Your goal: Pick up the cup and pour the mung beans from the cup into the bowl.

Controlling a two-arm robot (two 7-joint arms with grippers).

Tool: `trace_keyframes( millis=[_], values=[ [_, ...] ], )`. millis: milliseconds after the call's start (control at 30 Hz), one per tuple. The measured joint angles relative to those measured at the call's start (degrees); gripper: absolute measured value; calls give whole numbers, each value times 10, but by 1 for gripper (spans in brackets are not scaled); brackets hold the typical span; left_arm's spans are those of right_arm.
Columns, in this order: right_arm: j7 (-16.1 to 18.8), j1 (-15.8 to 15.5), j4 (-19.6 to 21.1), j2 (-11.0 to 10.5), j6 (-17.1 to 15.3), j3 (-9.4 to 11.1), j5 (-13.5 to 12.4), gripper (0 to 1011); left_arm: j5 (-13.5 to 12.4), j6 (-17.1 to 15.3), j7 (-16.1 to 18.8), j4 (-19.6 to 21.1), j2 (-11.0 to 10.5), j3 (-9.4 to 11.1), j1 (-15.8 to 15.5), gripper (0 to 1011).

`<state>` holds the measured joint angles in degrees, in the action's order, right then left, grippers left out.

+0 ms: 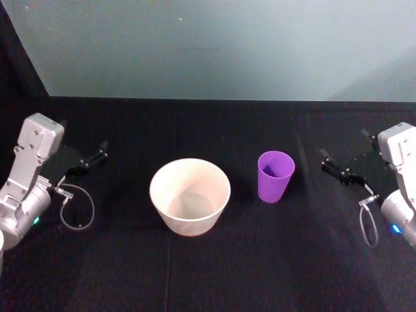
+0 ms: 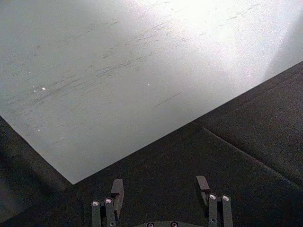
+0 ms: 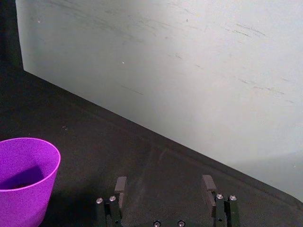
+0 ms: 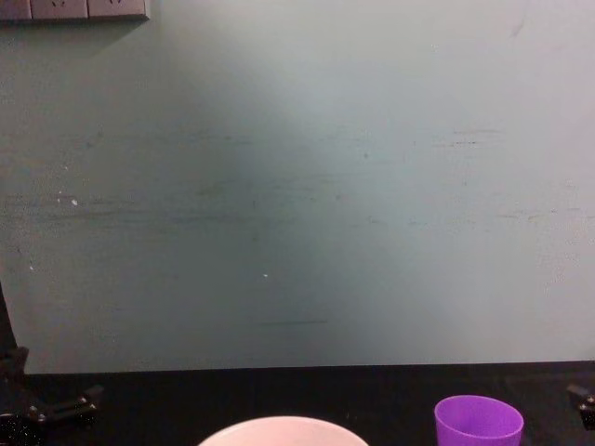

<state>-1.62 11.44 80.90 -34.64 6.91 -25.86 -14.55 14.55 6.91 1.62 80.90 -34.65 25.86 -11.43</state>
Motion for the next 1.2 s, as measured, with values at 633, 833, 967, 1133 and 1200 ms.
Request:
trace_keyframes(
  millis=[633, 833, 967, 1133, 1200],
  values=[
    [0, 0, 0, 0, 0, 0, 0, 1003, 0, 0, 0, 0, 0, 0, 0, 1000],
    [0, 0, 0, 0, 0, 0, 0, 1003, 0, 0, 0, 0, 0, 0, 0, 1000],
    [0, 0, 0, 0, 0, 0, 0, 1003, 0, 0, 0, 0, 0, 0, 0, 1000],
    [0, 0, 0, 0, 0, 0, 0, 1003, 0, 0, 0, 0, 0, 0, 0, 1000],
    [0, 0, 0, 0, 0, 0, 0, 1003, 0, 0, 0, 0, 0, 0, 0, 1000]
  ],
)
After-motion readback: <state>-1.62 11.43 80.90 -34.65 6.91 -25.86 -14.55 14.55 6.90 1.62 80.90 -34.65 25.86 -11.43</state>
